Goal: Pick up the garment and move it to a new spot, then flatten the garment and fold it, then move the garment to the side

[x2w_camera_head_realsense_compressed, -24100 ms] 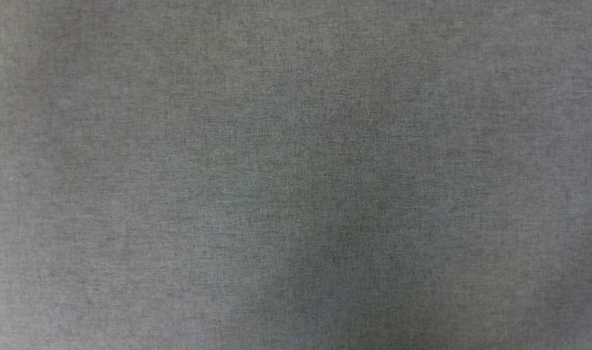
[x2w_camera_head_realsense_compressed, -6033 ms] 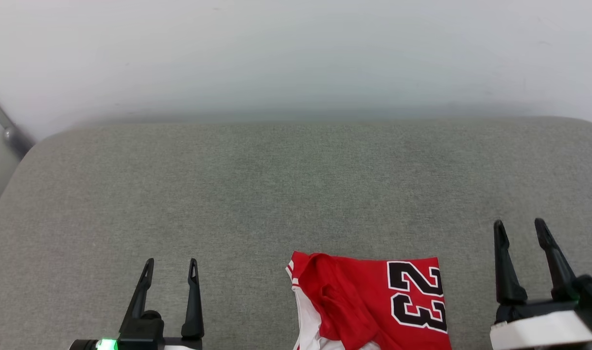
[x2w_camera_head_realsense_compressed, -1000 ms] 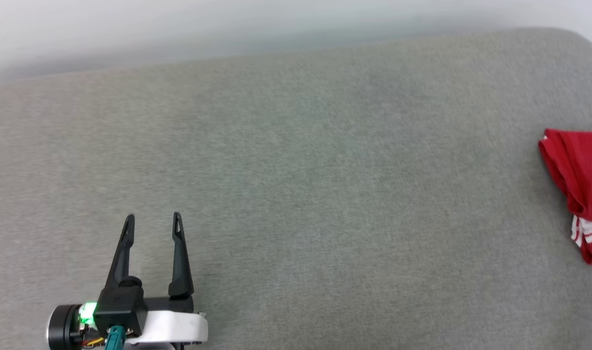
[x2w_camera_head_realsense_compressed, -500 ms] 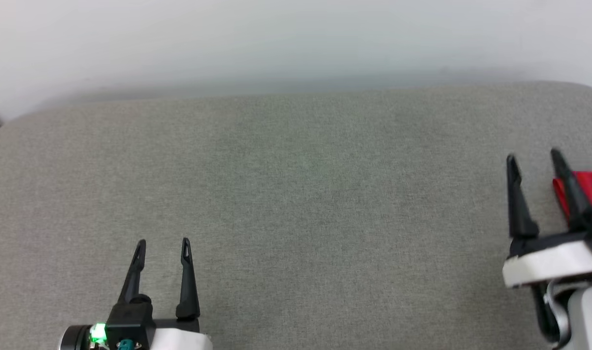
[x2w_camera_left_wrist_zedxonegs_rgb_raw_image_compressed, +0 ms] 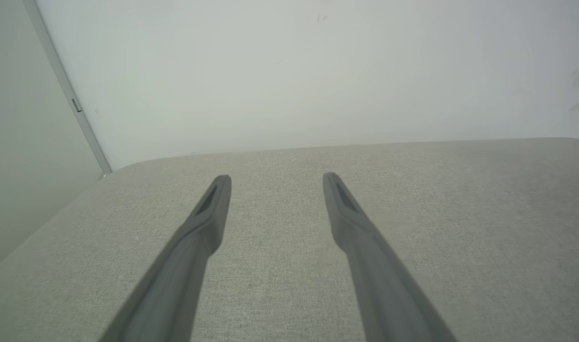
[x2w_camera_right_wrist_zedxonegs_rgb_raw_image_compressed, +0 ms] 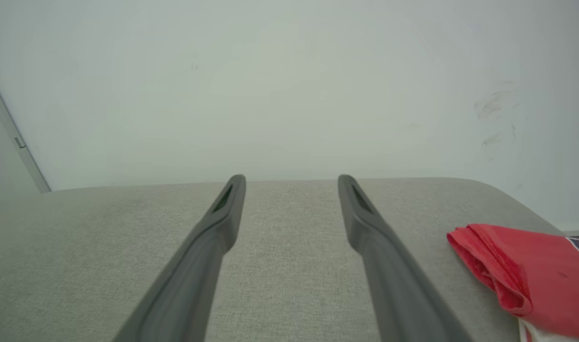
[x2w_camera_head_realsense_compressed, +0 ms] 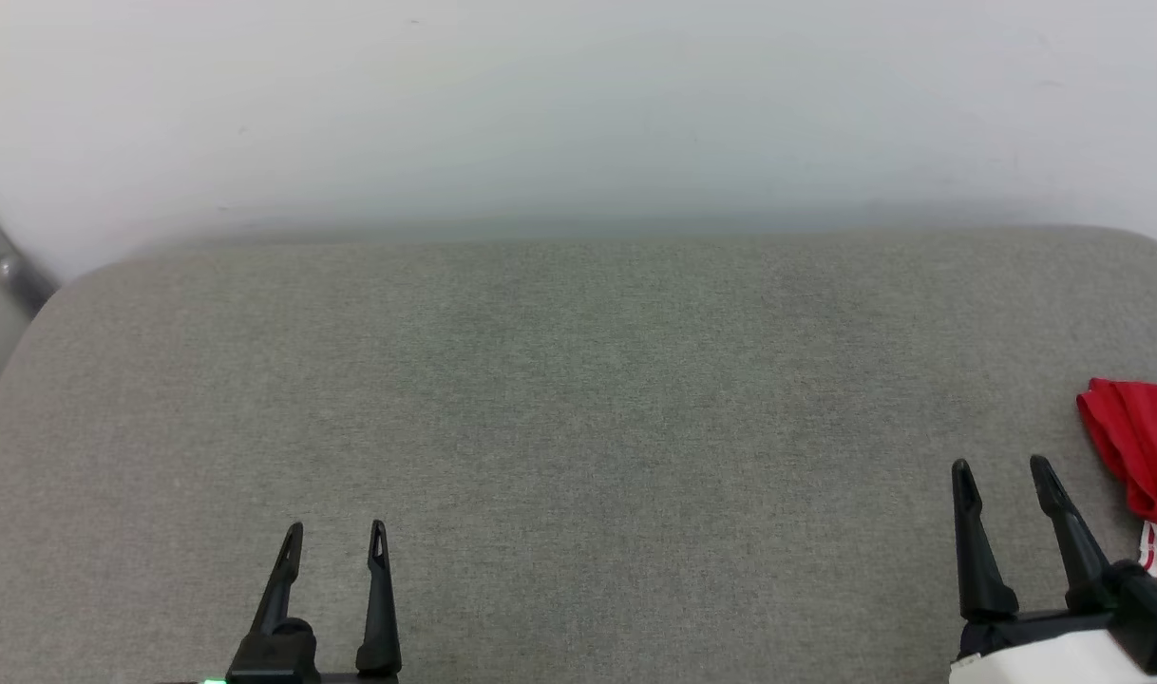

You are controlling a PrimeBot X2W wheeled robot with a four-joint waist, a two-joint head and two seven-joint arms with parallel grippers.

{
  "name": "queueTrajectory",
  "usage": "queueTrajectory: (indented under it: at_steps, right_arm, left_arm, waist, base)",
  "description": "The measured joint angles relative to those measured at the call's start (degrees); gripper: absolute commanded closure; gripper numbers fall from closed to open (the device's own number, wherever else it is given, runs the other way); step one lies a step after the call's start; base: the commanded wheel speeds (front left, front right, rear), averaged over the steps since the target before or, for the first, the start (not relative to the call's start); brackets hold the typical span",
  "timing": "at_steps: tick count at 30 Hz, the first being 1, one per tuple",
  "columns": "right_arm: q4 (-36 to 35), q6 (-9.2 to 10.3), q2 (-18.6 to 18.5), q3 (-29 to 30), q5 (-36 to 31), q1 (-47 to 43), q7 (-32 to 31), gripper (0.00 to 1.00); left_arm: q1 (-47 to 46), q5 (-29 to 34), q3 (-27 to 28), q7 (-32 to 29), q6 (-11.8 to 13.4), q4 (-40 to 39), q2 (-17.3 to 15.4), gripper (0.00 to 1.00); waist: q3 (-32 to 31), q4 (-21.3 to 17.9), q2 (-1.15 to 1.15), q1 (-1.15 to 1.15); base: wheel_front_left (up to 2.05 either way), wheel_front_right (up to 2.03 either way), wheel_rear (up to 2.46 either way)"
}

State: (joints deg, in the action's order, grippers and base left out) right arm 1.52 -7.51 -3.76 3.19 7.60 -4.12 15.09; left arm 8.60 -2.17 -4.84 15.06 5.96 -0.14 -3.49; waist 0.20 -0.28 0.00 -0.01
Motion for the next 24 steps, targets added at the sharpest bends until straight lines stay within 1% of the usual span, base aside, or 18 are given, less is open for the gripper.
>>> queueTrajectory:
  at_steps: [8,18,19,24]
  right_arm:
    - [-2.83,0.0,0.66,1.14,0.93,-4.69,0.0,0.0]
    - [-2.76,0.0,0.74,0.9,2.78,-6.51,0.0,0.0]
    - [-2.55,-0.01,0.75,0.82,2.94,-6.52,0.0,1.0]
    - [0.0,-0.01,0.75,0.77,3.14,-6.82,-0.08,1.0]
  left_arm:
    - [0.75,0.04,-0.52,0.0,0.0,0.62,0.2,0.0]
    - [1.59,-0.53,-0.34,0.0,-0.83,1.88,0.32,0.0]
    - [1.61,-0.63,-0.3,-0.01,-0.9,2.24,0.33,1.0]
    - [1.82,-0.77,-0.45,-0.3,-0.92,4.76,0.36,1.0]
  waist:
    - [-1.61,1.28,0.0,0.0]
    - [-2.35,1.4,0.0,0.01]
    - [-2.38,1.36,0.0,0.0]
    - [-2.38,1.36,0.0,0.01]
  base:
    - [0.0,0.0,0.0]
    - [0.0,0.0,0.0]
    - [0.0,0.0,0.0]
    - [0.0,0.0,0.0]
